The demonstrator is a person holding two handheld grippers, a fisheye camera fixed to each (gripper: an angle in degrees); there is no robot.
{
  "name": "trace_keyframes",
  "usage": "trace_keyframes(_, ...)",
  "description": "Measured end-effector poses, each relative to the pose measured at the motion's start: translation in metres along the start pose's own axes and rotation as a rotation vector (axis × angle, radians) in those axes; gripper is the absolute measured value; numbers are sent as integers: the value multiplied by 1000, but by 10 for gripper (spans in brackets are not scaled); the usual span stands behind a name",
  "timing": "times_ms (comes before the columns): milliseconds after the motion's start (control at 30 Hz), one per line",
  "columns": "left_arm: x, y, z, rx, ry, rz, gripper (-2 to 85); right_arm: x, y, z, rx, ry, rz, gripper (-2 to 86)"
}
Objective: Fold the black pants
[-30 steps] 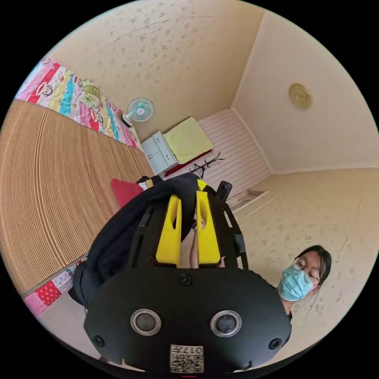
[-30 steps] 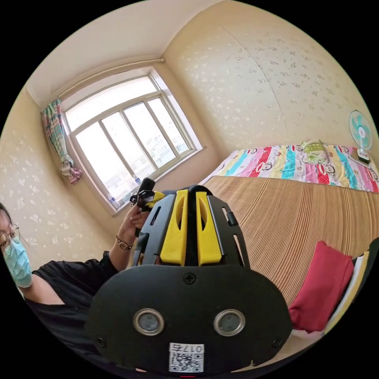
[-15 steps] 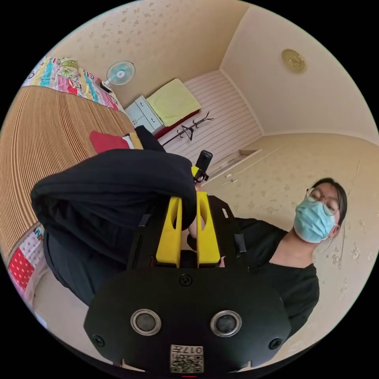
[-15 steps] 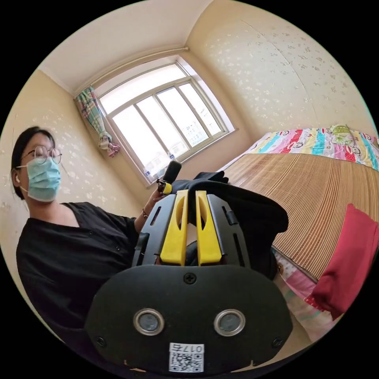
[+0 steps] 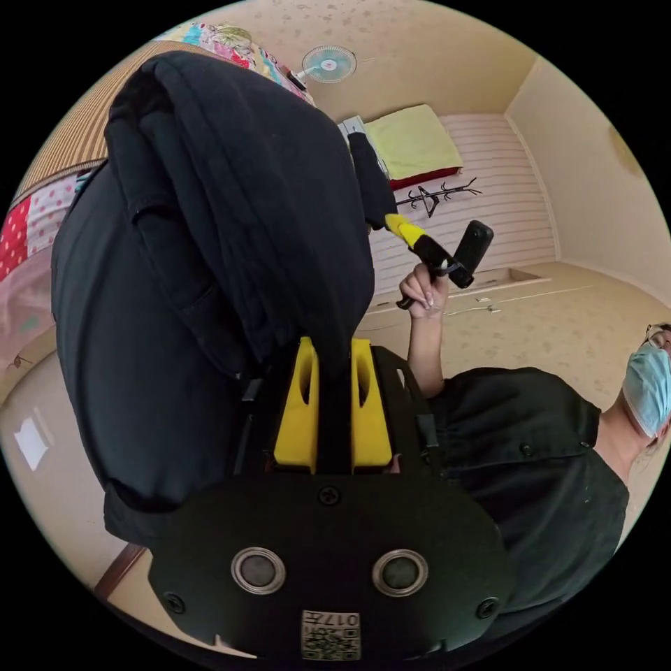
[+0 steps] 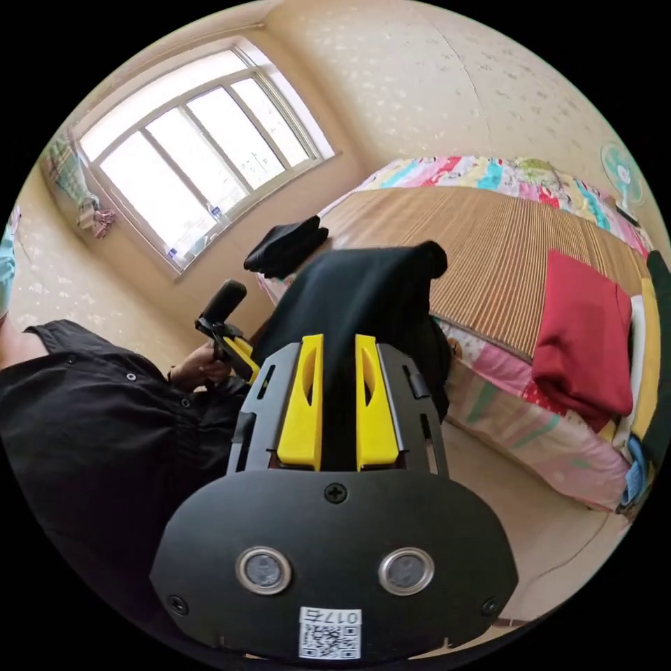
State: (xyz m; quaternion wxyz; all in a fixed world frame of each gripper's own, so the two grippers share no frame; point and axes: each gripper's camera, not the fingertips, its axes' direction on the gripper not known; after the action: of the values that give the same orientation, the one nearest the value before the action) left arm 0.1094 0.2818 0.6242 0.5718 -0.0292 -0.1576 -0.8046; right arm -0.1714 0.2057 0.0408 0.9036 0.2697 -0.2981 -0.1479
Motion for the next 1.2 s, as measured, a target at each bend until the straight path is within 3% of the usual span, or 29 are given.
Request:
trace_keyframes(67, -4, -3, -10, 4, 34, 7, 85, -7, -14, 16, 20, -32, -21, 77)
trace_keyframes(133, -11, -2, -23, 27, 74, 2, 98, 0, -23, 55, -94, -35, 23, 75)
trace_keyframes(233, -21, 15, -65, 166, 44, -10, 105, 15, -9, 94, -205, 85, 78, 56)
trace_keyframes(300, -34, 36, -107, 315, -15, -58, 112, 23, 1, 79, -113, 22, 117, 53)
trace_keyframes(433, -57, 41, -152, 444, -50, -96, 153, 65, 26, 29, 105, -237, 297, 83)
trace_keyframes(567, -67, 14, -177, 558, -103, -70, 169, 92, 33, 9, 175, -285, 400, 163)
trace_keyframes(700, -83, -32, -169, 528, -137, -104, 225, 92, 17, -5, 198, -196, 393, 234)
trace_keyframes(933, -85, -42, -142, 442, -195, -123, 230, 96, -9, 57, -169, -113, 383, 256)
trace_keyframes(1033, -83, -33, -137, 391, -195, -113, 212, 91, -1, 53, -130, -116, 378, 248)
trace_keyframes(1200, -130, -27, -121, 322, 87, -152, 174, 85, 1, 43, -120, -175, 347, 201)
